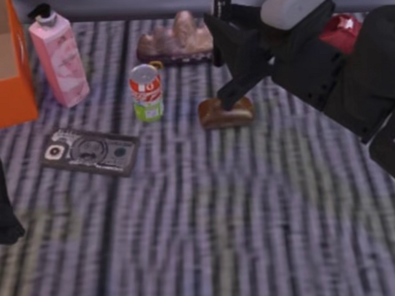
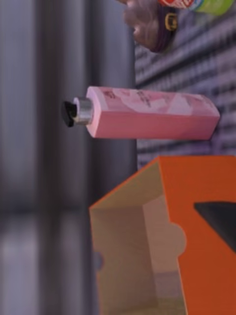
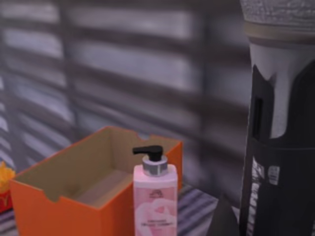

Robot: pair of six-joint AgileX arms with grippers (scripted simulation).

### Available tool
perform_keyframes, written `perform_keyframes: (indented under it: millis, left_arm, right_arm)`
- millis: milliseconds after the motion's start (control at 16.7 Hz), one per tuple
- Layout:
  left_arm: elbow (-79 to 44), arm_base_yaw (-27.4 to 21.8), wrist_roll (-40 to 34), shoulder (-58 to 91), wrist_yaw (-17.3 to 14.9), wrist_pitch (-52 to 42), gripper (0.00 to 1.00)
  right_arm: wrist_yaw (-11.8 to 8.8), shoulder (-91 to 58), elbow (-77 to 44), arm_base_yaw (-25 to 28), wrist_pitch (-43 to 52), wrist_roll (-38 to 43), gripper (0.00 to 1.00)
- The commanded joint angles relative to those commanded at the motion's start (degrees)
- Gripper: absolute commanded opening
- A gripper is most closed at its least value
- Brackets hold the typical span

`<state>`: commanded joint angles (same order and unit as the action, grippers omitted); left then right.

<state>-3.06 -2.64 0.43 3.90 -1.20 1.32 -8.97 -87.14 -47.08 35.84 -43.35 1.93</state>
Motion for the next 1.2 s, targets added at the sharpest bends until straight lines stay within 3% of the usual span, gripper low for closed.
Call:
perform_keyframes:
  millis: [780,960,1200]
  left_arm:
    - [-33.5,-24.9,2.4,50.9,-10.7,16.2,1.00]
    - [-37.6,-28.2,2.7,57.2,-12.1,18.0,1.00]
    - [-38.5,-29.0,2.8,58.7,-12.4,18.3,1.00]
  right_arm:
    - [0.0,0.0,0.0,0.0,0.0,0.0,0.00]
    - [0.0,0.0,0.0,0.0,0.0,0.0,0.00]
    - [0.0,0.0,0.0,0.0,0.0,0.0,0.00]
